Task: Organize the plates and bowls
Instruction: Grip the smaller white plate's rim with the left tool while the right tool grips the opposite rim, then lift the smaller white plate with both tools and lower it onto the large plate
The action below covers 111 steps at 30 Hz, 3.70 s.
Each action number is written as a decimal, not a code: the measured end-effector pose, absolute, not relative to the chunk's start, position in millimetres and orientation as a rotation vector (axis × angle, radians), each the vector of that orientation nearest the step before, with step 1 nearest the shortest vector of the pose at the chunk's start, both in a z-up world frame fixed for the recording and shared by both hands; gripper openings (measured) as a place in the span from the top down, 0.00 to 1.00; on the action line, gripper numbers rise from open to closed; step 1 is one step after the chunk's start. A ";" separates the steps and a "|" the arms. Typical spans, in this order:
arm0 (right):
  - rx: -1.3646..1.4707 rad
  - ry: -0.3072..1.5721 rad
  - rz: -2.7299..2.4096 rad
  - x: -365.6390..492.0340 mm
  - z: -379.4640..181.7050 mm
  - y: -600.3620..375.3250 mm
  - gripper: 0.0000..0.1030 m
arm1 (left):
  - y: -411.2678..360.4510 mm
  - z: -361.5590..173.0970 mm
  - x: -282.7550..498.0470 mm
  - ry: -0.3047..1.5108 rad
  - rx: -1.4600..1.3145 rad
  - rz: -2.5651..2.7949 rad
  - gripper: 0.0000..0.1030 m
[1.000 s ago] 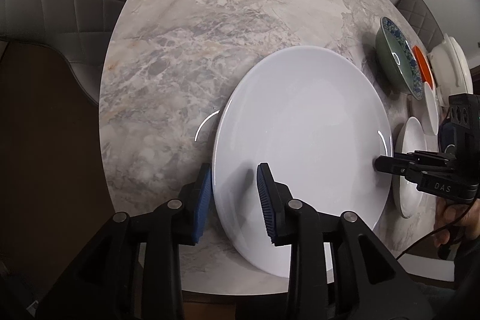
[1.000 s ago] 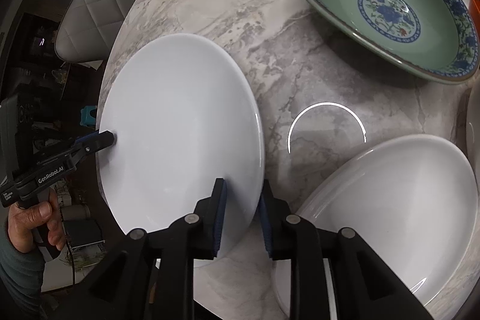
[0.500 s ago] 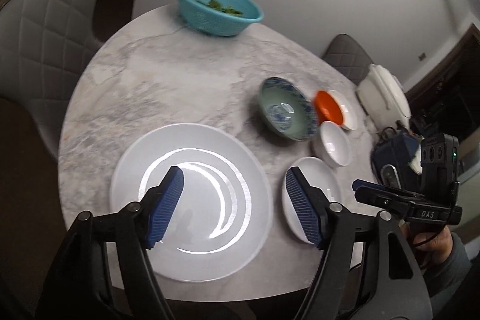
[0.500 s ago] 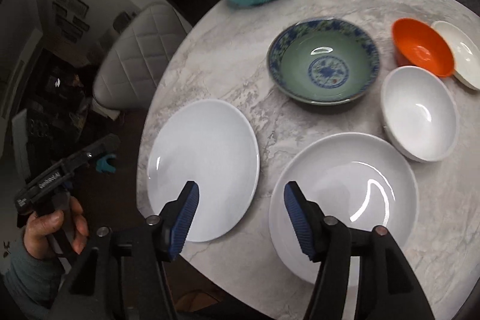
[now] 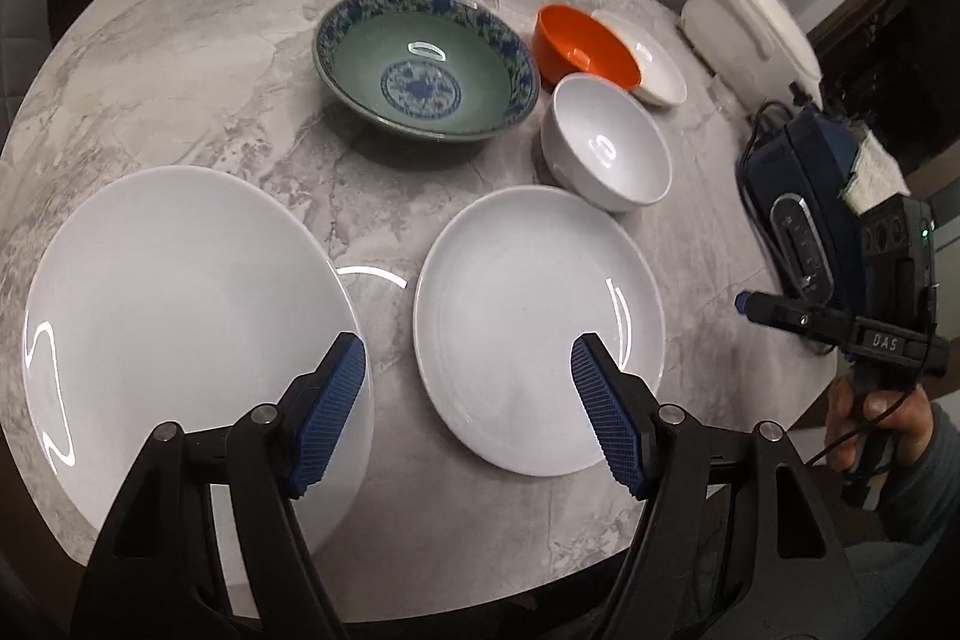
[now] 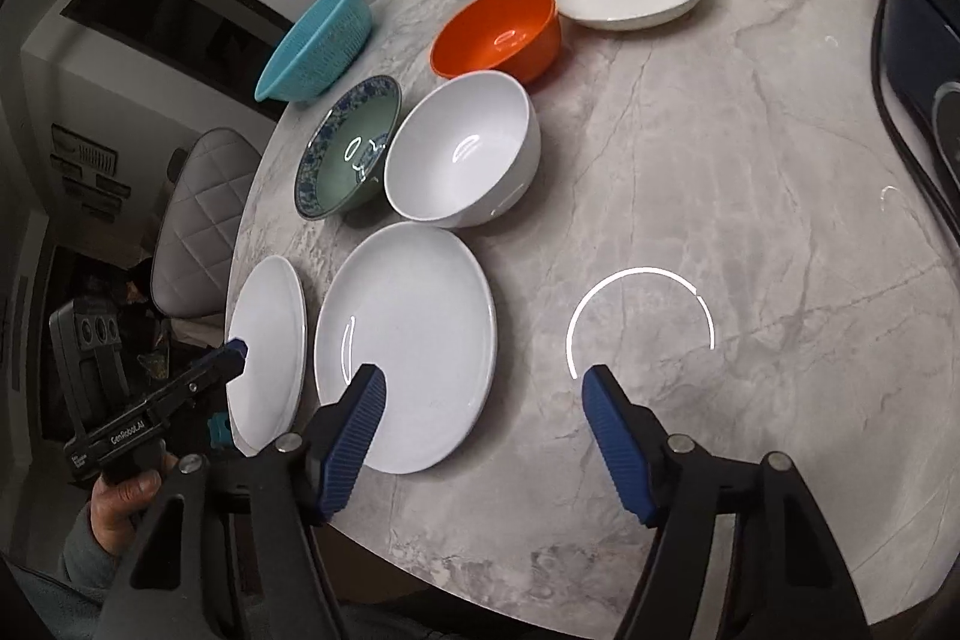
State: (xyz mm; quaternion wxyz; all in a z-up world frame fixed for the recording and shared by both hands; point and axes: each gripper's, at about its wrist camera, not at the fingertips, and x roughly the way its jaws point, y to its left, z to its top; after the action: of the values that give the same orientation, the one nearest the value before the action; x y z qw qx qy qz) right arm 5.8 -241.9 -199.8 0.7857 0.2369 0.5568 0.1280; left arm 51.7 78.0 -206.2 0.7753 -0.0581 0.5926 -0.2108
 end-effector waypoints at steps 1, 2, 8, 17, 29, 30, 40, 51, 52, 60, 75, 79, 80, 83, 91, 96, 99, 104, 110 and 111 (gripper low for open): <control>0.502 1.207 0.293 11.0 -204.3 -242.0 0.37 | 75.8 -215.0 59.4 1.303 -0.096 -0.476 0.36; 0.498 1.212 0.309 16.1 -209.3 -242.2 0.40 | 71.7 -219.1 63.8 1.314 -0.068 -0.498 0.36; 0.520 1.288 0.375 31.5 -241.5 -239.0 0.56 | 58.4 -237.4 95.4 1.360 0.015 -0.573 0.40; 0.570 1.351 0.373 25.2 -265.1 -231.2 0.60 | 41.2 -256.7 113.8 1.434 0.088 -0.574 0.63; 0.580 1.353 0.379 28.2 -269.8 -221.2 0.77 | 33.2 -275.4 115.3 1.490 0.076 -0.565 0.76; 0.582 1.352 0.378 28.5 -270.3 -221.4 0.78 | 32.6 -277.1 114.3 1.495 0.076 -0.565 0.80; 0.621 1.357 0.338 33.8 -275.2 -226.4 0.93 | 22.7 -291.6 108.1 1.528 0.108 -0.529 0.86; 0.628 1.387 0.298 35.8 -272.3 -229.0 0.93 | 22.3 -279.9 94.3 1.524 0.037 -0.497 0.90; 0.631 1.389 0.300 35.6 -270.7 -230.1 0.93 | 22.9 -276.5 92.0 1.522 0.028 -0.492 0.90; 0.619 1.406 0.345 37.3 -252.6 -233.1 0.93 | 30.1 -245.9 71.3 1.508 -0.067 -0.419 0.90; 0.432 1.398 0.588 66.3 -171.9 -152.9 0.93 | 139.6 -127.6 14.0 1.351 -0.240 -0.239 0.90; 0.404 1.395 0.616 81.7 -173.9 -100.4 0.92 | 200.9 -133.4 13.0 1.351 -0.241 -0.207 0.90; 0.401 1.400 0.617 85.3 -178.1 -86.6 0.92 | 214.4 -138.3 14.2 1.355 -0.240 -0.198 0.90; 0.374 1.422 0.619 94.2 -195.8 -47.1 0.92 | 254.8 -160.0 17.3 1.384 -0.244 -0.178 0.90; 0.338 1.496 0.574 112.1 -245.3 12.4 0.91 | 291.7 -214.9 32.1 1.445 -0.198 -0.165 0.90; 0.319 1.524 0.530 119.3 -260.0 19.6 0.91 | 296.4 -234.5 45.0 1.462 -0.176 -0.185 0.90; 0.314 1.536 0.510 121.8 -265.4 20.3 0.91 | 297.2 -239.8 51.2 1.461 -0.160 -0.187 0.89; 0.300 1.537 0.509 125.0 -267.9 29.3 0.91 | 296.1 -245.3 58.5 1.472 -0.143 -0.177 0.88; 0.168 1.513 0.505 118.8 -260.5 40.6 0.90 | 290.0 -251.4 57.5 1.470 -0.074 -0.145 0.88; 0.148 1.509 0.502 117.8 -259.6 42.6 0.90 | 289.8 -251.7 57.4 1.467 -0.069 -0.142 0.88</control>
State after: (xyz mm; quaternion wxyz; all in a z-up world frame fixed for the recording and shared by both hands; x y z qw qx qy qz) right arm 117.8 42.6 -259.6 0.6979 0.0662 0.6767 0.2252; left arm 57.4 289.8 -251.7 0.7400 -0.0313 0.6687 -0.0650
